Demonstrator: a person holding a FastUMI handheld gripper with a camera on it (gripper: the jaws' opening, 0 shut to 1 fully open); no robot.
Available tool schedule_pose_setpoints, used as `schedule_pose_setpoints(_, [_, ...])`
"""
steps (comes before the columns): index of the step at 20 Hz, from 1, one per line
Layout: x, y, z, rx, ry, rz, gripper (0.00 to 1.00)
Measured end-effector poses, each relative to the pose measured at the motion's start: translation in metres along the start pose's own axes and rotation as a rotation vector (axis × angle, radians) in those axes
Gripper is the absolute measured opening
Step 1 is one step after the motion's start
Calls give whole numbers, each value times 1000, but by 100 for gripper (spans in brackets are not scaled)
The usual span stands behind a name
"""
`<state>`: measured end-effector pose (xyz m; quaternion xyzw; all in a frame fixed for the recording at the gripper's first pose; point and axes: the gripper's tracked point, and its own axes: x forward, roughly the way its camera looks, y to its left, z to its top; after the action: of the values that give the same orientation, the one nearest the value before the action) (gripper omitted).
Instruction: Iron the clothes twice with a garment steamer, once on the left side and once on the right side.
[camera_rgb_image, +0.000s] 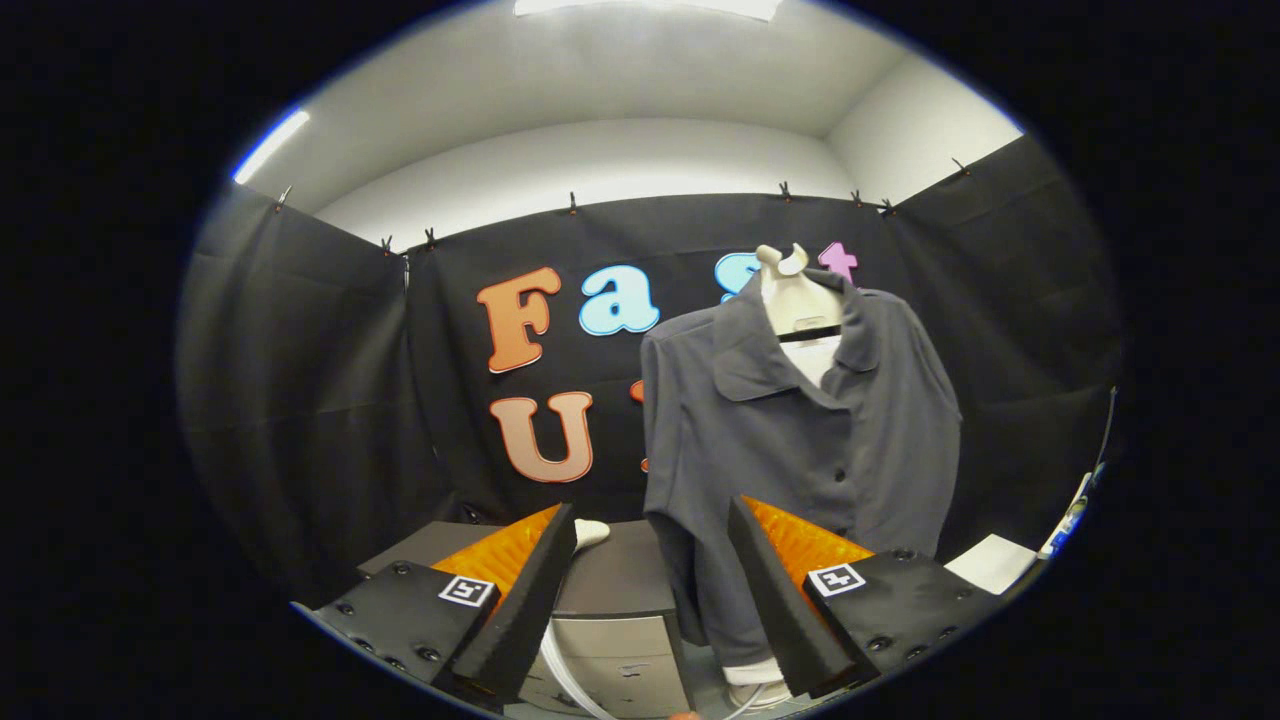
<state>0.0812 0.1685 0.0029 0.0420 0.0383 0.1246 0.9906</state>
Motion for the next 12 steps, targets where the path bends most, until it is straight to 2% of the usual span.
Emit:
schedule_pose_setpoints(6, [72, 71, -42, -66, 128, 90, 98])
schedule_pose_setpoints(12, [157, 110, -95, -121, 277, 95, 98])
